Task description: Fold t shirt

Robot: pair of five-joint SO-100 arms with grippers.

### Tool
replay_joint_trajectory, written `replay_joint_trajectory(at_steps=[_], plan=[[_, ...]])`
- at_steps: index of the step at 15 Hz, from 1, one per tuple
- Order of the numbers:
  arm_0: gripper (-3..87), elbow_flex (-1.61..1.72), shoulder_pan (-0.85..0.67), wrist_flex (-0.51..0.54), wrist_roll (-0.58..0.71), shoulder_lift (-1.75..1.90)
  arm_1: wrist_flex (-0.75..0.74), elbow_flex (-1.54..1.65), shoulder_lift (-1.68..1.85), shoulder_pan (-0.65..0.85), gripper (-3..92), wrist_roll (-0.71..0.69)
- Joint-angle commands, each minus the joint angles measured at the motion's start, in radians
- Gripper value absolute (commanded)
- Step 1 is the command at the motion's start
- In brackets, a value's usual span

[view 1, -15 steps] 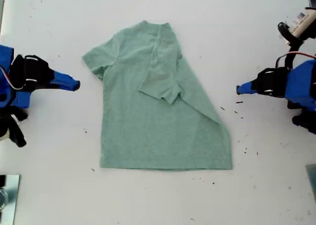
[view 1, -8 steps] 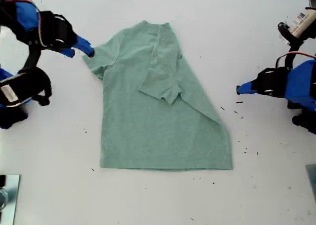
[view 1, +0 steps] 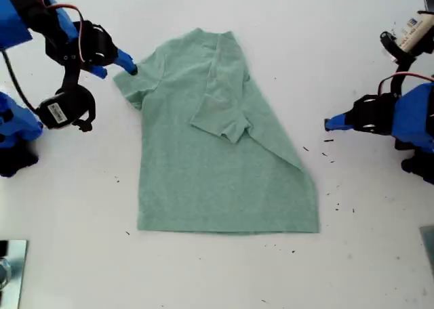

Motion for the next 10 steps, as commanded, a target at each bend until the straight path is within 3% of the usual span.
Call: replay_joint_trajectory(at_steps=[1, 4, 5, 7, 10], plan=[[22.4, 0.071, -0.049, -0.138, 0.025, -0.078, -0.009, 0.057, 0.006, -0.012, 2.6, -0.029], [19.1, 0.114, -0.048, -0.278, 0.032, -0.268, -0.009, 0.057, 0.006, -0.02, 2.6, -0.034], [-0.1, 0.109, -0.034, -0.293, 0.026, -0.302, -0.009, 0.057, 0.006, -0.021, 2.6, -0.034], [-0.1, 0.106, 0.008, -0.285, 0.012, -0.218, -0.009, 0.057, 0.006, -0.021, 2.6, -0.035], [-0.2, -0.081, 0.034, -0.16, 0.043, 0.025, -0.009, 0.057, 0.006, -0.02, 2.6, -0.035]])
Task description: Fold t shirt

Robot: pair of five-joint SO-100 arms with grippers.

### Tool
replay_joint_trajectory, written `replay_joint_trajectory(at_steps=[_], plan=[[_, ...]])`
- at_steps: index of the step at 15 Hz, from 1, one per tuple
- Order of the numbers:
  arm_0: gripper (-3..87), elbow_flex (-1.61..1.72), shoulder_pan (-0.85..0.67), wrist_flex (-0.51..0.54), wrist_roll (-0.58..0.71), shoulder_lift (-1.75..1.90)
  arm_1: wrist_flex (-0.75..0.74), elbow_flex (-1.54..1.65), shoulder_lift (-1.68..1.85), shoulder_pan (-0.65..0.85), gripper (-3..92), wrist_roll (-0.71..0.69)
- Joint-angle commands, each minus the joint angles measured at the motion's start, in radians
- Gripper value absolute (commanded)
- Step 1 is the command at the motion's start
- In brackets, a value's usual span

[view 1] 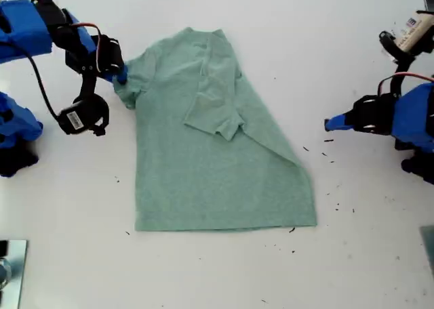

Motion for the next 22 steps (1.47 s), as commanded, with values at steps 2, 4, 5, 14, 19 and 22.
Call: replay_joint_trajectory(at_steps=[2, 4, 5, 14, 19, 22], plan=[[-0.2, -0.239, 0.038, 0.046, 0.089, 0.121, -0.009, 0.057, 0.006, -0.017, 2.6, -0.017], [-0.2, -0.387, 0.124, 0.034, 0.097, 0.002, -0.009, 0.057, 0.006, -0.017, 2.6, -0.015], [-0.2, -0.502, 0.187, 0.029, 0.094, -0.106, -0.009, 0.057, 0.006, -0.014, 2.6, -0.012], [-0.1, -1.233, 0.472, -0.009, 0.124, -0.853, -0.009, 0.058, 0.006, -0.014, 2.6, 0.006], [22.3, -1.25, 0.399, 0.078, 0.207, -0.618, -0.009, 0.058, 0.006, -0.008, 2.6, 0.011], [18.8, -0.991, 0.302, 0.238, 0.147, -0.314, -0.009, 0.058, 0.006, 0.0, 2.7, 0.006]])
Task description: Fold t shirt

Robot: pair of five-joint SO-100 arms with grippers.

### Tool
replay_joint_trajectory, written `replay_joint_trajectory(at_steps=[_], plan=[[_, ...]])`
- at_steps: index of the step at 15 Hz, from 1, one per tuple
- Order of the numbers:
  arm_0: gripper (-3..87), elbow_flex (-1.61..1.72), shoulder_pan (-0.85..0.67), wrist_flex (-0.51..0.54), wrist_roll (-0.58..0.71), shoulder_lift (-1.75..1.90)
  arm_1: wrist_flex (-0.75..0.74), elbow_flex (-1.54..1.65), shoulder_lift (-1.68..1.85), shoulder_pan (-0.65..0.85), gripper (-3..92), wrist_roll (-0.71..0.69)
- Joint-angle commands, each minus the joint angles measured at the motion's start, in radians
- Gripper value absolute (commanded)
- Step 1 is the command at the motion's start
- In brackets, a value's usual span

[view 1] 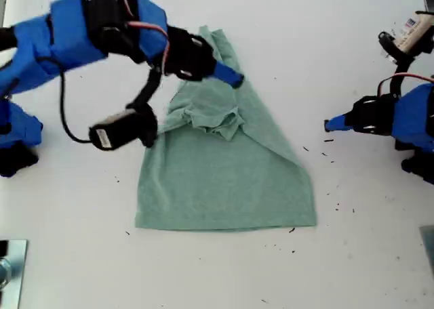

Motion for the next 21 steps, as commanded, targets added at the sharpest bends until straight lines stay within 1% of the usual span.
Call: replay_joint_trajectory(at_steps=[1, 2, 4, 5, 6, 7, 8, 9, 10, 12, 13, 14, 15, 17, 18, 19, 21], plan=[[15.1, 0.474, -0.043, -0.075, -0.049, 0.382, -0.009, 0.058, 0.006, 0.009, 2.7, 0.006], [12.4, 0.802, -0.031, -0.198, -0.089, 0.548, -0.009, 0.058, 0.006, 0.009, 2.7, 0.003], [9.0, 1.298, 0.02, -0.364, -0.21, 0.772, -0.009, 0.058, 0.006, -0.005, 2.6, 0.005], [7.9, 1.497, 0.048, -0.425, -0.276, 0.89, -0.009, 0.058, 0.006, -0.008, 2.6, 0.003], [6.5, 1.678, 0.071, -0.459, -0.328, 1.068, -0.009, 0.058, 0.006, -0.008, 2.6, -0.002], [5.1, 1.841, 0.078, -0.439, -0.379, 1.287, -0.009, 0.058, 0.006, -0.006, 2.6, -0.009], [0.5, 1.956, 0.109, -0.422, -0.397, 1.5, -0.009, 0.058, 0.006, -0.006, 2.5, -0.012], [-0.1, 1.987, 0.161, -0.416, -0.465, 1.572, -0.008, 0.055, 0.006, -0.023, 2.5, 0.005], [-0.2, 1.99, 0.164, -0.417, -0.48, 1.548, -0.005, 0.023, 0.006, -0.041, 2.6, 0.008], [-0.2, 1.988, 0.172, -0.422, -0.485, 1.529, 0.061, -0.213, -0.071, -0.049, 2.6, -0.057], [-0.2, 1.99, 0.173, -0.422, -0.488, 1.529, 0.107, -0.411, -0.249, -0.049, 2.6, -0.098], [-0.2, 1.99, 0.175, -0.422, -0.488, 1.531, 0.16, -0.643, -0.472, -0.106, 2.6, -0.121], [-0.2, 1.991, 0.175, -0.422, -0.488, 1.543, 0.201, -0.873, -0.692, -0.206, 2.5, -0.135], [-0.2, 1.996, 0.176, -0.419, -0.489, 1.56, 0.333, -1.201, -1.074, -0.39, 21.8, -0.052], [-0.2, 1.999, 0.175, -0.42, -0.485, 1.565, 0.339, -1.276, -1.193, -0.456, 29.6, -0.048], [-0.2, 1.999, 0.167, -0.422, -0.482, 1.565, 0.33, -1.304, -1.273, -0.497, 35.5, -0.058], [-0.2, 1.999, 0.163, -0.422, -0.479, 1.566, 0.304, -1.259, -1.339, -0.537, 35.7, -0.025]])
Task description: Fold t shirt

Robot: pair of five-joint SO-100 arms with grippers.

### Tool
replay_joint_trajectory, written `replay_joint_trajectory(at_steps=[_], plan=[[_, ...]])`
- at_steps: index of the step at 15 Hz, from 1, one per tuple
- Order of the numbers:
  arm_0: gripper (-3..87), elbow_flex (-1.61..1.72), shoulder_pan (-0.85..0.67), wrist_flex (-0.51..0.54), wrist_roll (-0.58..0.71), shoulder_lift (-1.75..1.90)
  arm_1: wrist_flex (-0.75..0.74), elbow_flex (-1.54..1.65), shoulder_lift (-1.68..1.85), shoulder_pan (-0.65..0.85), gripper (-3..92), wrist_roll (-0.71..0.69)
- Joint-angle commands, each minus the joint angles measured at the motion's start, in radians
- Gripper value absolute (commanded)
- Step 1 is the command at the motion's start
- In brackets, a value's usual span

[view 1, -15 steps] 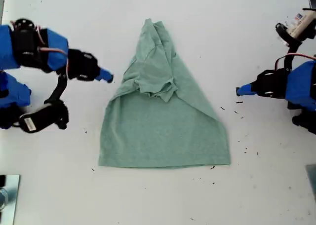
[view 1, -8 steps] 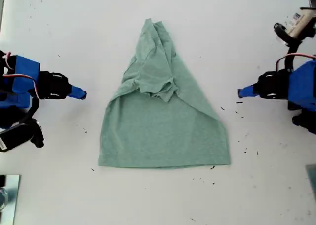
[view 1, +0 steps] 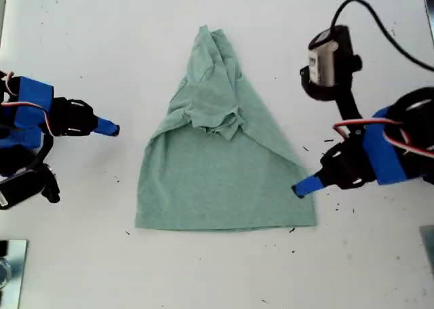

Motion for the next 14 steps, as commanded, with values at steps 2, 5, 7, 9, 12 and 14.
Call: replay_joint_trajectory(at_steps=[2, 5, 7, 9, 12, 14], plan=[[-0.2, -0.008, 0.005, -0.009, 0.003, 0.011, -0.051, 0.028, -0.077, -0.043, 33.8, 0.066], [-0.2, -0.011, 0.011, -0.005, 0.003, 0.011, -0.161, 0.043, -0.235, -0.084, 34.9, 0.114], [-0.2, -0.011, 0.009, -0.005, 0.003, 0.011, -0.235, 0.081, -0.299, -0.1, 31.6, 0.141], [-0.2, -0.012, 0.009, -0.005, 0.003, 0.011, -0.408, 0.236, -0.287, -0.118, 25.8, 0.183], [-0.2, -0.014, 0.023, -0.003, -0.002, 0.009, -0.68, 0.442, -0.279, -0.126, 2.7, 0.204], [-0.2, -0.014, 0.025, -0.002, -0.002, 0.009, -0.79, 0.535, -0.27, -0.127, 0.3, 0.241]])
